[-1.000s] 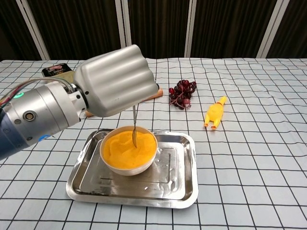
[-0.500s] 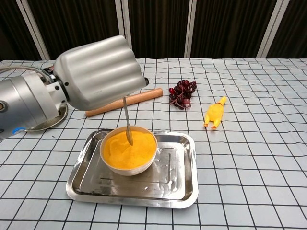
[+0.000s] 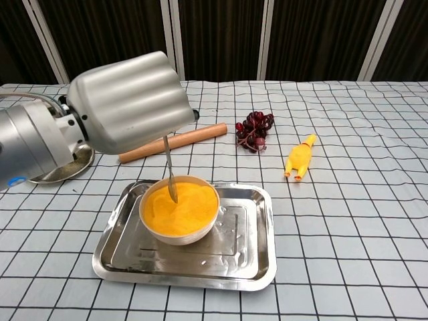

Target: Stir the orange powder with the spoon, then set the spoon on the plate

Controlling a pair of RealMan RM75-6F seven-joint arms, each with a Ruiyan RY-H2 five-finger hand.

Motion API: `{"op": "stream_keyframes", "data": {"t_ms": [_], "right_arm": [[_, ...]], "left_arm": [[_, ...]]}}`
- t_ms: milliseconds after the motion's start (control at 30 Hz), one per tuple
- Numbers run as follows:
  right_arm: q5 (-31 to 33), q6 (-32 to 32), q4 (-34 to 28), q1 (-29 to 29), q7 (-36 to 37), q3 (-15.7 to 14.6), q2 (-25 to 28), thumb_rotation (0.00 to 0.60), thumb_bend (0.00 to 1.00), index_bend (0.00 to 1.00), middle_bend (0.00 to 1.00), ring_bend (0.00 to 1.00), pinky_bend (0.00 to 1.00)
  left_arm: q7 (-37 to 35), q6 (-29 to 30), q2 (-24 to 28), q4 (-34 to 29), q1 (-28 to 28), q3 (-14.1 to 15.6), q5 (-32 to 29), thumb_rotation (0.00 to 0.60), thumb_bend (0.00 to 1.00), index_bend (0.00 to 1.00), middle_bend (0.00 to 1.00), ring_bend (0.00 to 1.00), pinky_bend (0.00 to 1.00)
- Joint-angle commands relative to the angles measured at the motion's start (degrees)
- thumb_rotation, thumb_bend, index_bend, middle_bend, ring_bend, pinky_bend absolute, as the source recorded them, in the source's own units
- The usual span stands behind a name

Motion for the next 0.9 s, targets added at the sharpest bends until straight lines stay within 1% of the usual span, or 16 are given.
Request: {"op": "stream_keyframes", "data": {"t_ms": [33, 67, 167, 267, 333, 400, 467, 533, 600, 633, 700, 733, 833, 900], "right_arm": [[0.0, 0.1, 0.0, 0.0, 0.0, 0.0, 0.0, 0.6, 0.32, 0.0, 0.0, 0.0, 0.0], [0.0, 0.1, 0.0, 0.0, 0.0, 0.0, 0.0, 0.6, 0.32, 0.0, 0.0, 0.0, 0.0], [0.0, 0.1, 0.0, 0.0, -0.1, 0.0, 0.0, 0.6, 0.32, 0.0, 0.0, 0.0, 0.0], [0.0, 0.1, 0.0, -0.1, -0.1, 0.0, 0.0, 0.6, 0.32, 0.0, 0.0, 0.0, 0.0], [0.0, 0.1, -0.1, -0.1, -0.2, 0.0, 0.0, 0.6, 0.32, 0.0, 0.0, 0.0, 0.0], [0.0, 0.1, -0.1, -0.1, -0.2, 0.0, 0.0, 0.6, 0.32, 0.0, 0.0, 0.0, 0.0], [0.0, 0.1, -0.1, -0.1, -0.2, 0.0, 0.0, 0.6, 0.32, 0.0, 0.0, 0.0, 0.0], [0.1, 0.0, -0.1, 0.0, -0.2, 0.0, 0.0, 0.6, 0.32, 0.0, 0.0, 0.0, 0.0], [0.2, 0.0, 0.0, -0.1, -0.1, 0.0, 0.0, 0.6, 0.32, 0.0, 0.0, 0.0, 0.0], [0.2, 0.0, -0.1, -0.1, -0.1, 0.0, 0.0, 0.6, 0.32, 0.0, 0.0, 0.0, 0.0], [0.2, -0.1, -0.1, 0.0, -0.1, 0.0, 0.1, 0.6, 0.32, 0.0, 0.0, 0.0, 0.0], [0.1, -0.1, -0.1, 0.0, -0.1, 0.0, 0.1, 0.6, 0.32, 0.0, 0.0, 0.0, 0.0], [0.3, -0.2, -0.1, 0.0, -0.2, 0.0, 0.0, 0.6, 0.32, 0.0, 0.0, 0.0, 0.0], [0.3, -0.2, -0.1, 0.0, -0.2, 0.0, 0.0, 0.6, 0.32, 0.0, 0.0, 0.0, 0.0]], "left_arm": [[-1.5, 0.7, -0.3, -0.4, 0.8, -0.5, -1.4, 0.6, 0.59, 0.82, 1.0, 1.0, 1.0], [-1.1, 0.6, -0.3, -0.4, 0.9, -0.3, -1.7, 0.6, 0.59, 0.82, 1.0, 1.0, 1.0], [0.8, -0.8, 0.9, -0.1, 0.2, 0.9, 0.2, 0.6, 0.59, 0.82, 1.0, 1.0, 1.0], [-1.3, 0.7, 0.2, -0.6, 0.9, -0.4, -0.7, 0.6, 0.59, 0.82, 1.0, 1.0, 1.0], [-1.4, 1.2, -0.3, -0.6, 1.0, -1.3, -1.3, 0.6, 0.59, 0.82, 1.0, 1.0, 1.0], [-0.4, 0.3, 0.0, -0.4, 0.8, -0.7, -1.3, 0.6, 0.59, 0.82, 1.0, 1.0, 1.0], [0.9, -1.0, 0.9, -0.3, 0.4, 0.4, -0.2, 0.6, 0.59, 0.82, 1.0, 1.0, 1.0], [-0.4, -0.4, 0.8, -0.5, 0.8, 0.3, -0.1, 0.6, 0.59, 0.82, 1.0, 1.0, 1.0], [-1.9, 0.8, -0.1, -0.6, 1.7, -0.4, -1.6, 0.6, 0.59, 0.82, 1.0, 1.0, 1.0], [-1.3, 0.4, 0.0, -0.5, 1.7, -0.2, -1.8, 0.6, 0.59, 0.82, 1.0, 1.0, 1.0], [1.0, -1.1, 1.3, -0.4, 0.7, 0.6, 0.0, 0.6, 0.59, 0.82, 1.0, 1.0, 1.0], [0.7, -1.2, 1.6, -0.6, 0.6, 0.7, 0.5, 0.6, 0.59, 0.82, 1.0, 1.0, 1.0], [-1.3, 0.0, 1.3, -1.3, 1.4, -0.3, -0.8, 0.6, 0.59, 0.82, 1.0, 1.0, 1.0], [-1.2, 0.4, 1.3, -1.0, 1.4, -0.9, -1.0, 0.6, 0.59, 0.82, 1.0, 1.0, 1.0]]}}
